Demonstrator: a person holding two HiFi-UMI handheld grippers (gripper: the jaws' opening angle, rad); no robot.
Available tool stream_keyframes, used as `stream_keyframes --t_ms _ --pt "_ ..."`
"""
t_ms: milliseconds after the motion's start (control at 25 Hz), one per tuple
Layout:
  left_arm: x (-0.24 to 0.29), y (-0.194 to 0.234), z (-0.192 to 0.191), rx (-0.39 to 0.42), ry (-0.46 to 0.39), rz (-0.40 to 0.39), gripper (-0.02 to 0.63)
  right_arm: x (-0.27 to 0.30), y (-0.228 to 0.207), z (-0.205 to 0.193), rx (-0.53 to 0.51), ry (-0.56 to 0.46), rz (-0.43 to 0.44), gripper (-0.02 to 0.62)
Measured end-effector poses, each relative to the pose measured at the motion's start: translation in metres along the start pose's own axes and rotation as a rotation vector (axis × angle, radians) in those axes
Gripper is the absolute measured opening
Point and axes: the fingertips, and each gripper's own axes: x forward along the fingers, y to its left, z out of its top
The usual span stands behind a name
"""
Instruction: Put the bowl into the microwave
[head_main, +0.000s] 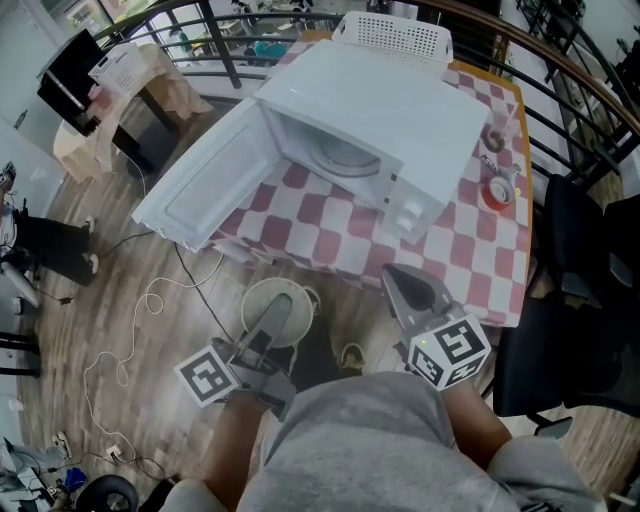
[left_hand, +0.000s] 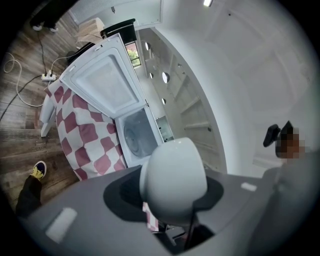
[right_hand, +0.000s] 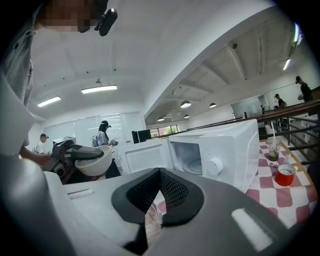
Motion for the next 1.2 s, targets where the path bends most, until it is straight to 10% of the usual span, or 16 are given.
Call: stream_keyframes --t_ms 1200 --pt "0.159 0.061 0.108 -0.033 0.227 -0.043 0.193 0.140 -0.049 0.024 0.050 0.064 -0.084 -0.002"
